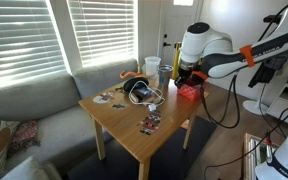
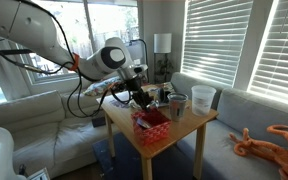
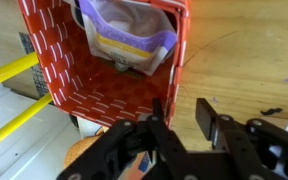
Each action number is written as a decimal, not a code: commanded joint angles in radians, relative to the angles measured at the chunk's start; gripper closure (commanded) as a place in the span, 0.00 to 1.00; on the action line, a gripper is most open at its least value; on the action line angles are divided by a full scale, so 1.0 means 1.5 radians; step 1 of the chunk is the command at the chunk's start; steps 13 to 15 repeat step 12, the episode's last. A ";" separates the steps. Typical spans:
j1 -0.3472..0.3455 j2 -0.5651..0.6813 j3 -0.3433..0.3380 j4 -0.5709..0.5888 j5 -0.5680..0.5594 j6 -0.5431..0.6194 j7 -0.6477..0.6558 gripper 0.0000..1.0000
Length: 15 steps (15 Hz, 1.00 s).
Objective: Pick up the red basket and put it on the bottom right corner of the table
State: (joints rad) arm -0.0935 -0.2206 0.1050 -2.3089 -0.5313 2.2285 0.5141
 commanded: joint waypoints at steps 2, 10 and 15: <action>0.047 -0.060 0.001 0.040 0.104 -0.109 -0.082 0.22; 0.087 -0.117 0.008 0.114 0.250 -0.223 -0.142 0.00; 0.093 -0.129 0.002 0.123 0.276 -0.224 -0.172 0.00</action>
